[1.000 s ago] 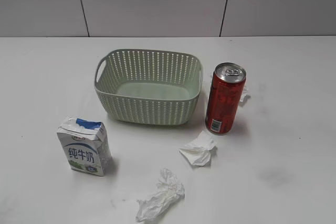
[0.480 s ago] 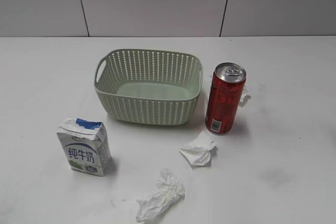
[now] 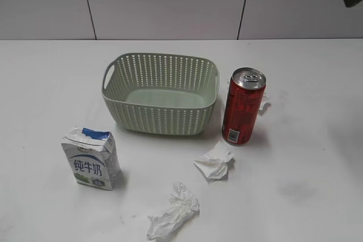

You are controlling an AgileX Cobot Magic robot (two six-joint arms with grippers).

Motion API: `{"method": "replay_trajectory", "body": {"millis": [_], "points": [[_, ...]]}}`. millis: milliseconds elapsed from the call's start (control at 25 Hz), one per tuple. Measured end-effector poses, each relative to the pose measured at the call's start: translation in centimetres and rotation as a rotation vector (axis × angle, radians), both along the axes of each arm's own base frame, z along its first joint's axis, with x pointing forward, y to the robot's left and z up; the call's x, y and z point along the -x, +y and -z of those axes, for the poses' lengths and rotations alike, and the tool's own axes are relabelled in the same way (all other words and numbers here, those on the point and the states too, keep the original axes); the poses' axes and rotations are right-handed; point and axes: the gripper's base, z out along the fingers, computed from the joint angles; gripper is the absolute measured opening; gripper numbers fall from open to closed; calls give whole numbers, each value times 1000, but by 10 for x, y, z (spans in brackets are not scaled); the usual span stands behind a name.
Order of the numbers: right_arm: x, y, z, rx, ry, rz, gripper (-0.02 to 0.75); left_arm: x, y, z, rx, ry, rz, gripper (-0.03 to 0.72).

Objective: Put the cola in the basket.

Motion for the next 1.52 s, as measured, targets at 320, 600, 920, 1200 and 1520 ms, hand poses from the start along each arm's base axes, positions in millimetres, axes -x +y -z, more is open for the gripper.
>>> {"method": "replay_trajectory", "body": {"millis": [320, 600, 920, 1200, 1520], "points": [[-4, 85, 15, 1, 29, -234, 585, 0, 0, 0, 0, 0, 0, 235], [-6, 132, 55, -4, 156, -278, 585, 0, 0, 0, 0, 0, 0, 235], [-19, 142, 94, 6, 284, -229, 585, 0, 0, 0, 0, 0, 0, 235], [-25, 142, 120, 63, 353, -198, 587, 0, 0, 0, 0, 0, 0, 232], [-27, 144, 153, 73, 427, -187, 587, 0, 0, 0, 0, 0, 0, 232]]}}
